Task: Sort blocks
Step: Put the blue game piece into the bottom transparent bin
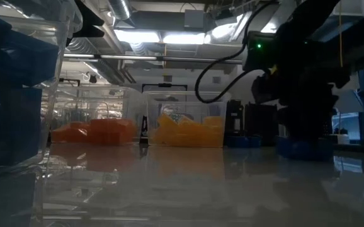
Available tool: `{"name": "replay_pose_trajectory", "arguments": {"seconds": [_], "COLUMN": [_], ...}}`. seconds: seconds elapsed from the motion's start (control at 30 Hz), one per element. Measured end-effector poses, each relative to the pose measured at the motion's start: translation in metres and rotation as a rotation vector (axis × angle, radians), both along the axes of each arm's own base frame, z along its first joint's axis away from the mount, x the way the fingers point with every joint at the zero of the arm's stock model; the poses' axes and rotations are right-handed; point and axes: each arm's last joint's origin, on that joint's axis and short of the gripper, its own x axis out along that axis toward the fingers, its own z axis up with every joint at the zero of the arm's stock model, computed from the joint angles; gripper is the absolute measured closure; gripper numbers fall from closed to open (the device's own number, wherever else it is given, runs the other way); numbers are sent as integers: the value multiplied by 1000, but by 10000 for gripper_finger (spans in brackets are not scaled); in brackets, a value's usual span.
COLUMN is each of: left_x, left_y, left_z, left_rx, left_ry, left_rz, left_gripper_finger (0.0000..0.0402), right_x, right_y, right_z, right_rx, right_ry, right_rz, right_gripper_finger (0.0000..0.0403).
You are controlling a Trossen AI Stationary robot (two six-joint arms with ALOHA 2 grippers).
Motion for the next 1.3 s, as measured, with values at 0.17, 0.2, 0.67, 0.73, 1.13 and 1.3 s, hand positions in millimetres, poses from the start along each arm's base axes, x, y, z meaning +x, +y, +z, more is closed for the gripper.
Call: {"name": "replay_pose_trajectory", "arguments": {"seconds": [0.17, 0.2, 0.67, 0.73, 1.13, 1.3], "left_x": [0, 0, 0, 0, 0, 0], "left_y": [0, 0, 0, 0, 0, 0], "left_z": [0, 0, 0, 0, 0, 0], "left_rx": [-14, -14, -25, -25, -25, -39], "left_ry": [-5, -5, -8, -8, -8, -13], "left_rz": [4, 4, 8, 8, 8, 11], "left_gripper_finger": [251, 251, 251, 251, 251, 251], "right_x": [3, 4, 31, 35, 62, 61], "right_y": [0, 0, -2, -3, -5, -5], "right_z": [0, 0, 8, 10, 36, 35], "right_rx": [-4, -6, -25, -22, -44, -80], "right_ry": [-35, -48, -337, -385, -775, -756], "right_rz": [0, 0, -11, -9, -7, -18], "right_gripper_finger": [194, 203, 253, 256, 330, 367]}}
